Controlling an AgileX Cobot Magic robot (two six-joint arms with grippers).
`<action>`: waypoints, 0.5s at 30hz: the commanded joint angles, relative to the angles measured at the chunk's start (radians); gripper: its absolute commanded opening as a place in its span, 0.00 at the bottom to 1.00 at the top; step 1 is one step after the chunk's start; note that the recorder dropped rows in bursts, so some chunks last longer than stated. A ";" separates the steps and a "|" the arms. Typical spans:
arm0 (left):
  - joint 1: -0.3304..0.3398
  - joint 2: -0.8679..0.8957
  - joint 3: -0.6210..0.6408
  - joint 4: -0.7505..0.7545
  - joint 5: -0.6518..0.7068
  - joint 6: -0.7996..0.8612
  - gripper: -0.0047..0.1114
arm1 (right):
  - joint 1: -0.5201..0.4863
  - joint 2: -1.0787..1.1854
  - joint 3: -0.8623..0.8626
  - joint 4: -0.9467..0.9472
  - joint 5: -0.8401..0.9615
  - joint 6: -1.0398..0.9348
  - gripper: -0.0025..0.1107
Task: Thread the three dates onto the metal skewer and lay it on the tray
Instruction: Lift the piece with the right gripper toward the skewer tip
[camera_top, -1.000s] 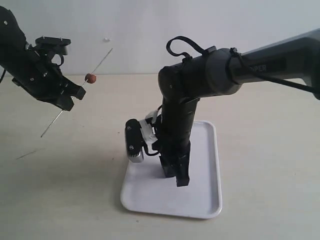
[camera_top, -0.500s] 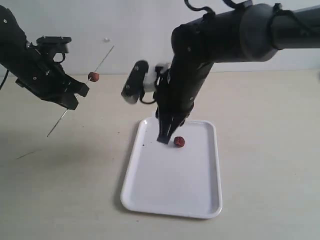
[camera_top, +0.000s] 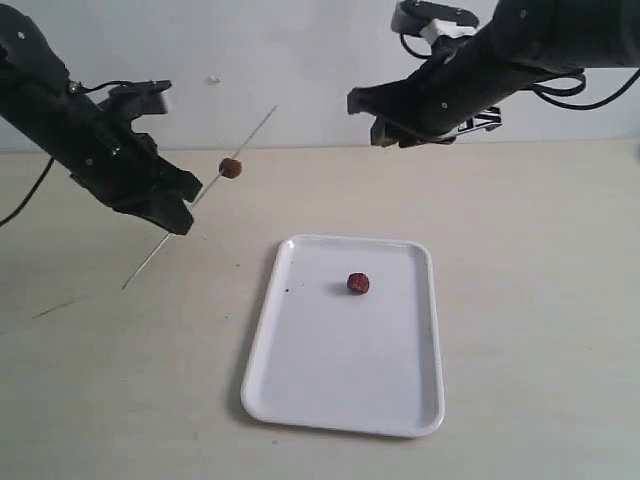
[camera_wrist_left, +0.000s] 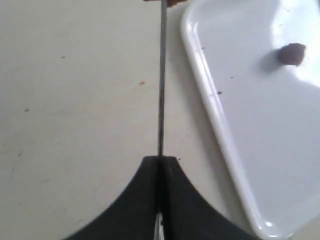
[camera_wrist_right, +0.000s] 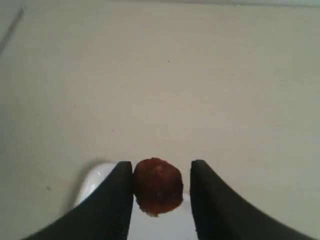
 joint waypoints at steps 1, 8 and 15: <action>-0.067 -0.013 -0.007 -0.041 0.012 0.062 0.04 | -0.037 -0.011 0.001 0.290 -0.017 -0.175 0.32; -0.111 -0.013 -0.007 -0.041 -0.011 0.075 0.04 | -0.039 -0.011 0.001 0.423 -0.026 -0.264 0.24; -0.111 -0.013 -0.007 -0.066 0.025 0.070 0.04 | -0.039 -0.011 0.001 0.470 -0.116 -0.264 0.24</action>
